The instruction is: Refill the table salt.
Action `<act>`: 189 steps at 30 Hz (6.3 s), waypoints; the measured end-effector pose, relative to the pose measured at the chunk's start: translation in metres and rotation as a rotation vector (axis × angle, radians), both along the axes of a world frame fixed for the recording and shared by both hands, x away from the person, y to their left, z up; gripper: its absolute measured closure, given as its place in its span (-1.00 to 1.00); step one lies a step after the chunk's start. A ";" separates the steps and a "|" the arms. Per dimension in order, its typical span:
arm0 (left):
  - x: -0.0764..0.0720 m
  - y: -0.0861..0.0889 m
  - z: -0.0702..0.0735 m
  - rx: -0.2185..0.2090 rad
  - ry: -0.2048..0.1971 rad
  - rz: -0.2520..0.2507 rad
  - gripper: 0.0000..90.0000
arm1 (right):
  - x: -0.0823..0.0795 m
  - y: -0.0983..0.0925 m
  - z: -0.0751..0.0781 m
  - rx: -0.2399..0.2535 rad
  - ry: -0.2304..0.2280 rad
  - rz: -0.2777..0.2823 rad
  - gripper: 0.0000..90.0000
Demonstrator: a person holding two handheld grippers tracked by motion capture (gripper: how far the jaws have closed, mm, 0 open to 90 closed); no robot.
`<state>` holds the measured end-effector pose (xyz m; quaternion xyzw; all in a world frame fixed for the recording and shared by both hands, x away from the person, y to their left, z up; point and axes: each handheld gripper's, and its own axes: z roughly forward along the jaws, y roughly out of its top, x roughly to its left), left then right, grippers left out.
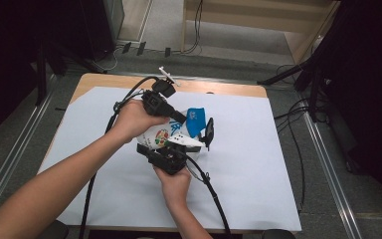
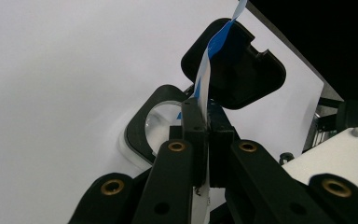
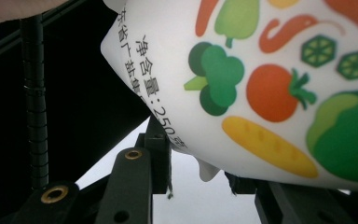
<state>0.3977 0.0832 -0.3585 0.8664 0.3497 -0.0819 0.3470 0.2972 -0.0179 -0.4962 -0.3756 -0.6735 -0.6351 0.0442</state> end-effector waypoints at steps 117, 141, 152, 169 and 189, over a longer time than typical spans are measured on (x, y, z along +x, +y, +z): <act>0.002 -0.005 0.002 0.015 0.010 -0.020 1.00 | 0.001 -0.001 0.007 -0.010 -0.005 -0.003 0.59; 0.002 -0.007 0.008 0.029 0.009 -0.015 1.00 | 0.003 0.001 0.013 0.003 -0.010 -0.001 0.59; 0.003 -0.008 0.009 0.032 0.011 -0.013 1.00 | 0.005 0.002 0.014 0.014 -0.005 -0.003 0.59; 0.002 -0.008 0.009 0.027 0.011 -0.016 1.00 | 0.003 0.002 0.014 0.002 -0.015 -0.008 0.60; 0.004 -0.009 0.006 0.046 0.017 -0.016 1.00 | 0.004 0.003 0.012 0.010 -0.003 -0.006 0.59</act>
